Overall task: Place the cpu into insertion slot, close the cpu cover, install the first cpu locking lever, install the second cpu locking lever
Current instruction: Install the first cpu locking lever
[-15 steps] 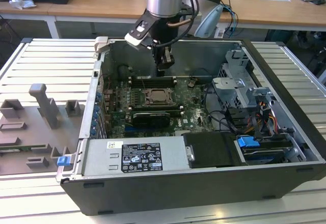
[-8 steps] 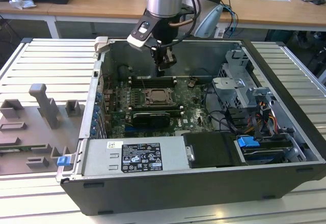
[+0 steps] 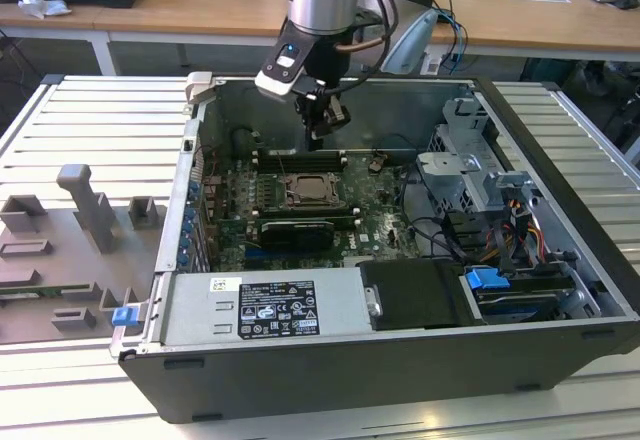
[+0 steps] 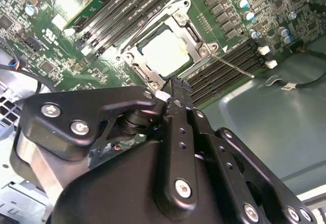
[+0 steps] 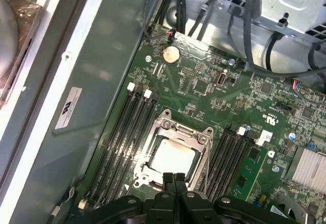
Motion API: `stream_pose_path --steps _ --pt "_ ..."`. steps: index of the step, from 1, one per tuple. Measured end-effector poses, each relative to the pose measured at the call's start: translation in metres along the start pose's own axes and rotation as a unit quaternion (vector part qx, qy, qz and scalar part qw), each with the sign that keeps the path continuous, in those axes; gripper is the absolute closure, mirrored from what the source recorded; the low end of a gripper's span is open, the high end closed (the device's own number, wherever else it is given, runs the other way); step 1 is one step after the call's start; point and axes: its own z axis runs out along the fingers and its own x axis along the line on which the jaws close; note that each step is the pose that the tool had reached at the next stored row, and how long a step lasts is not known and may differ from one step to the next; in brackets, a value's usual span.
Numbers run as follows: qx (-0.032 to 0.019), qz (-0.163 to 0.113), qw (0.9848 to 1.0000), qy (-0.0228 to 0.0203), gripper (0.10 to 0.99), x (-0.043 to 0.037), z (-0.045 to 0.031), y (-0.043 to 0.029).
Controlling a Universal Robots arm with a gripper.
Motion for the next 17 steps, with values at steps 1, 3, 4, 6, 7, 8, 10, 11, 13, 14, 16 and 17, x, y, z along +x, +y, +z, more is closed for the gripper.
stream_pose_path --steps 1,3,4,6,7,8,10,11,13,14,16,17 --pt "0.0000 -0.006 1.0000 0.0001 0.980 0.0000 0.0000 0.0000" --pt "0.0001 -0.016 0.9999 0.0003 0.980 0.0000 0.0000 0.0000" --pt "0.0002 -0.019 0.9998 0.0003 0.980 0.0000 0.0000 0.0000" --pt "0.0002 -0.028 0.9996 0.0005 0.980 0.0000 0.0000 0.0000" --pt "0.0002 -0.031 0.9995 0.0006 0.980 0.0000 0.0000 0.0000" --pt "0.0003 -0.038 0.9993 0.0007 0.980 0.0000 0.0000 0.0000" --pt "0.0003 -0.045 0.9990 0.0008 0.980 0.0000 0.0000 0.0000" --pt "0.0003 -0.049 0.9988 0.0009 0.980 0.0000 0.0000 0.0000" --pt "0.0004 -0.060 0.9982 0.0011 0.980 0.0000 0.0000 0.0000" --pt "0.0004 -0.065 0.9979 0.0012 0.980 0.0000 0.0000 0.0000" --pt "0.0005 -0.075 0.9972 0.0014 0.980 0.0000 0.0000 0.0000" --pt "0.0005 -0.081 0.9967 0.0015 0.980 0.0000 0.0000 0.0000"
